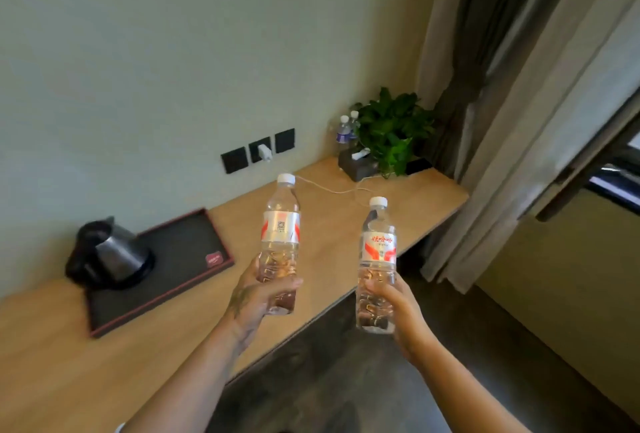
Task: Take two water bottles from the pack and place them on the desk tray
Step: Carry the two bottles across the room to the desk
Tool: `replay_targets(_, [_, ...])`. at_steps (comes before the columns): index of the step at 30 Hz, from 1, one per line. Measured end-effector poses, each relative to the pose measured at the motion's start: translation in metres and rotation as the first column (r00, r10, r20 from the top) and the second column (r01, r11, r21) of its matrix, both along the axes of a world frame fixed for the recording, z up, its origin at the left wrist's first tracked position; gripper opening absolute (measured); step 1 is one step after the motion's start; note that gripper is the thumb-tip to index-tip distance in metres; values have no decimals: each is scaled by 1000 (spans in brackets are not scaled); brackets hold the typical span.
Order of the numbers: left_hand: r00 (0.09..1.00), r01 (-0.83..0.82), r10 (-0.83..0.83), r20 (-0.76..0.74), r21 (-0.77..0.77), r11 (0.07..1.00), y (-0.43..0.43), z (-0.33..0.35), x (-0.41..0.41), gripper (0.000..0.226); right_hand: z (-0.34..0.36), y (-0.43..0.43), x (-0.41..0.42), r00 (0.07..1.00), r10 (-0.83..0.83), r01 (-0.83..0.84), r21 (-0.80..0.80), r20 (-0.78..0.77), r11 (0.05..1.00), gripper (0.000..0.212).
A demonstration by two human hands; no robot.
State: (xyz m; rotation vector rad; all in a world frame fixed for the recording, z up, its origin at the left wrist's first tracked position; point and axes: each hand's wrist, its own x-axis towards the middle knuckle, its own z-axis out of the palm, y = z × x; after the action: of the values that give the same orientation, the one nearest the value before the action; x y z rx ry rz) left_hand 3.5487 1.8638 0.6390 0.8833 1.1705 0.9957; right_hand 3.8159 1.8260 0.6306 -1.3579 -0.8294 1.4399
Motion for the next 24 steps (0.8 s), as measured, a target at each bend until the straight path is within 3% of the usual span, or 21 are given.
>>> replay_targets(8, [886, -463, 461, -42, -59, 884, -75, -12, -123, 84, -20, 42, -130, 882, 466, -469, -44, -62, 882, 79])
replay_targets(11, [834, -552, 551, -37, -61, 831, -92, -15, -152, 81, -20, 47, -176, 825, 562, -564, -33, -60, 825, 65])
replay_targets(16, [807, -590, 591, -4, -73, 804, -95, -22, -195, 60, -16, 59, -237, 781, 621, -624, -39, -60, 781, 68])
replay_targets(24, [839, -537, 541, 62, -78, 840, -52, -36, -244, 72, -15, 99, -290, 793, 610, -609, -47, 7, 792, 78])
